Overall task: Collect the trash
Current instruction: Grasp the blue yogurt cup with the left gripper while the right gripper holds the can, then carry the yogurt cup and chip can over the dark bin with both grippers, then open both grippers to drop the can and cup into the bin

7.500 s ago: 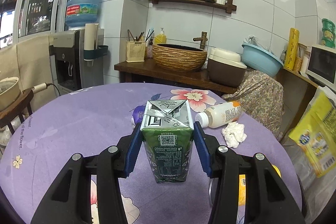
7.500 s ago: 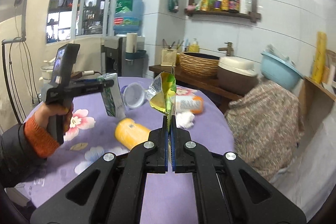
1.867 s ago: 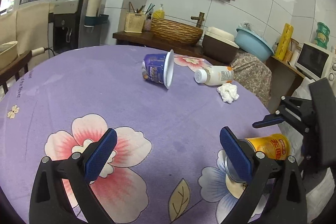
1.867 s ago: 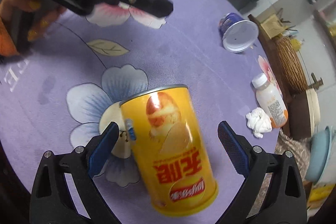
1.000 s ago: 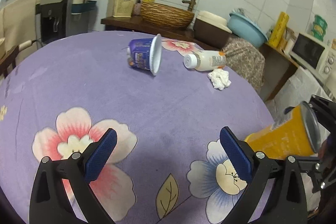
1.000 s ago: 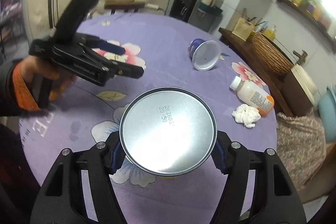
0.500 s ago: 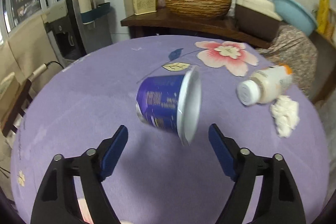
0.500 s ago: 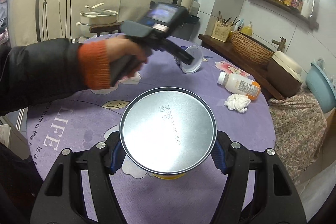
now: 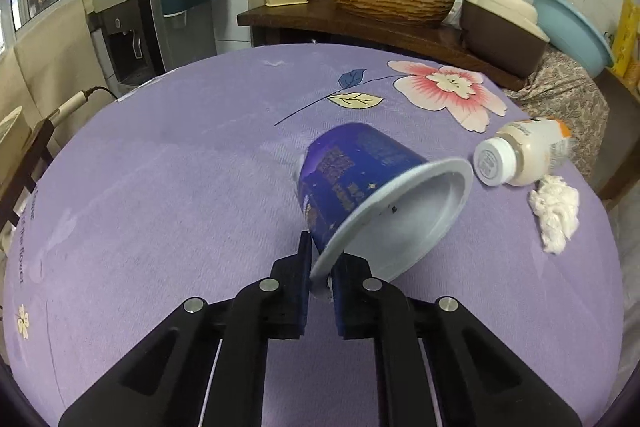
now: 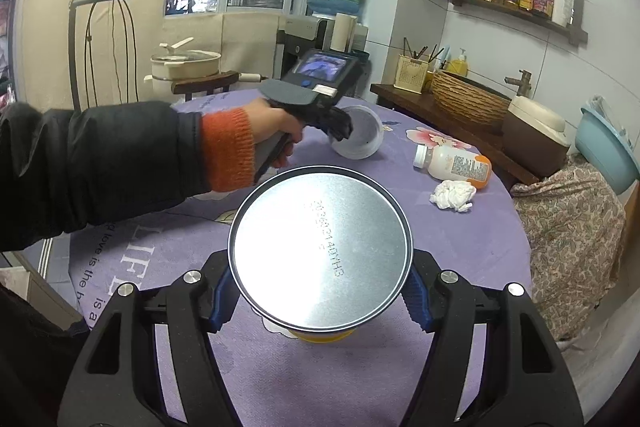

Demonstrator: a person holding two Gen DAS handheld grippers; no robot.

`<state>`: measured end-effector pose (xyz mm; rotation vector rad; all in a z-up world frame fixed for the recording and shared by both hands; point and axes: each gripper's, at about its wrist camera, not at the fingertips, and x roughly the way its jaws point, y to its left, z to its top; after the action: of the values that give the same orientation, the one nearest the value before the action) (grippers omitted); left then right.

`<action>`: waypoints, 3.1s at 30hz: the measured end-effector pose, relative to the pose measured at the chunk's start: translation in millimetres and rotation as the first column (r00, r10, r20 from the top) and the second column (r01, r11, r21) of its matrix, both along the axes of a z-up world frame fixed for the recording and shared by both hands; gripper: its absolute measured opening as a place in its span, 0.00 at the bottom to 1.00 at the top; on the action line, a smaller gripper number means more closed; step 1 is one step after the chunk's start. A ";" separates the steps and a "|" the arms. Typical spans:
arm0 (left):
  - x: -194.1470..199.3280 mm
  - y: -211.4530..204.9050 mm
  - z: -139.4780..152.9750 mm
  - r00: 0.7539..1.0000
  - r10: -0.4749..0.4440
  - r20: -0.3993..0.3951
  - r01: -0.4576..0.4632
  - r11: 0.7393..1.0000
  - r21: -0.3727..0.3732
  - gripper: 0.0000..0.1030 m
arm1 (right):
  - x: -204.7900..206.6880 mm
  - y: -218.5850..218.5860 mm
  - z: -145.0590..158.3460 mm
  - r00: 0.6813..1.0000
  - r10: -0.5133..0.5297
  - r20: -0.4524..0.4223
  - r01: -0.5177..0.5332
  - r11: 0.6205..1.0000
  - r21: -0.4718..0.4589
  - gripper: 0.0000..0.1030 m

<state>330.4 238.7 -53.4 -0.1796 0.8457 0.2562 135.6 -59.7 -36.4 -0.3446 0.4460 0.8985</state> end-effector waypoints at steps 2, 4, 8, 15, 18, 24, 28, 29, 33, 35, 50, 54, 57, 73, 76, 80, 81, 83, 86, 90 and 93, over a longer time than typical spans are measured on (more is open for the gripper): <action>-20.1 1.8 6.4 0.999 -0.016 0.033 0.016 1.000 -0.019 0.09 | 0.3 -2.7 -0.3 1.000 -0.006 -0.008 0.006 1.000 0.018 0.65; -33.7 1.6 11.8 0.998 -0.031 0.061 0.032 0.999 -0.024 0.09 | -1.7 -5.2 -0.3 1.000 -0.011 -0.007 0.011 0.999 0.033 0.65; -73.4 -1.8 21.8 0.991 -0.052 0.123 0.059 0.997 -0.050 0.09 | -5.3 -8.8 -1.9 1.000 -0.021 -0.006 0.021 0.999 0.040 0.65; -127.8 -20.2 33.1 0.975 -0.079 0.207 0.094 0.993 -0.067 0.09 | -8.0 -16.7 -5.6 0.998 -0.053 -0.014 0.054 0.997 0.053 0.65; -145.4 -30.6 36.4 0.968 -0.092 0.235 0.112 0.991 -0.075 0.09 | -8.4 -21.5 -7.2 0.997 -0.068 -0.021 0.069 0.996 0.064 0.65; -165.9 -64.0 43.2 0.951 -0.150 0.271 0.162 0.987 -0.021 0.09 | -13.2 -33.9 -8.8 0.995 -0.095 -0.019 0.097 0.992 0.077 0.65; -174.1 -89.7 45.5 0.937 -0.189 0.292 0.203 0.979 -0.016 0.09 | -14.9 -47.5 -9.3 0.992 -0.124 -0.024 0.125 0.987 0.097 0.65; -174.3 -97.1 46.3 0.933 -0.203 0.297 0.216 0.976 -0.014 0.09 | -15.2 -51.4 -9.5 0.991 -0.132 -0.026 0.134 0.986 0.101 0.65; -173.7 -125.9 47.5 0.918 -0.249 0.308 0.268 0.963 -0.021 0.09 | -17.1 -73.3 -10.8 0.983 -0.183 -0.032 0.186 0.975 0.119 0.65; -169.6 -145.2 48.5 0.907 -0.283 0.313 0.305 0.952 -0.023 0.09 | -17.8 -87.9 -10.4 0.976 -0.217 -0.031 0.219 0.968 0.125 0.65; -135.8 -279.4 40.3 0.805 -0.502 0.315 0.533 0.846 -0.013 0.09 | -1.8 -212.9 -36.3 0.844 -0.534 -0.058 0.537 0.841 0.068 0.65; -127.7 -308.7 32.5 0.784 -0.547 0.294 0.576 0.818 -0.013 0.09 | 12.7 -240.7 -59.5 0.785 -0.610 -0.104 0.616 0.787 0.038 0.65; -121.6 -330.4 26.2 0.767 -0.580 0.274 0.606 0.795 -0.012 0.09 | 26.7 -253.0 -82.5 0.751 -0.648 -0.125 0.653 0.758 -0.010 0.65; -111.0 -418.9 -31.8 0.674 -0.729 0.122 0.731 0.681 0.029 0.09 | 71.6 -282.3 -209.7 0.587 -0.722 -0.365 0.731 0.667 -0.145 0.65; -109.3 -421.2 -37.6 0.675 -0.730 0.108 0.732 0.681 0.026 0.09 | 74.4 -288.8 -220.8 0.560 -0.734 -0.385 0.744 0.650 -0.156 0.65; -106.7 -421.8 -44.0 0.679 -0.728 0.092 0.729 0.684 0.023 0.09 | 72.8 -291.2 -226.9 0.539 -0.742 -0.398 0.754 0.636 -0.163 0.68; -106.1 -422.3 -45.6 0.681 -0.727 0.088 0.729 0.685 0.021 0.09 | 71.4 -291.2 -226.9 0.539 -0.743 -0.397 0.756 0.634 -0.160 0.70; -105.1 -422.6 -48.5 0.682 -0.727 0.081 0.728 0.685 0.017 0.09 | 69.2 -290.7 -225.6 0.541 -0.744 -0.393 0.758 0.634 -0.156 0.73; -104.0 -425.8 -51.6 0.679 -0.730 0.070 0.731 0.682 0.018 0.09 | 64.3 -289.1 -220.8 0.547 -0.746 -0.379 0.758 0.634 -0.153 0.76; -100.5 -431.5 -55.7 0.677 -0.734 0.054 0.734 0.679 0.021 0.09 | 55.4 -286.9 -215.3 0.553 -0.748 -0.367 0.762 0.632 -0.142 0.77; -95.3 -436.3 -59.2 0.683 -0.730 0.039 0.730 0.683 0.018 0.09 | 44.3 -285.7 -210.5 0.550 -0.753 -0.362 0.769 0.625 -0.132 0.78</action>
<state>235.1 -197.6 -112.6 0.1685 0.8119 -0.5121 180.0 -345.4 -246.9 0.1012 0.8624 0.0841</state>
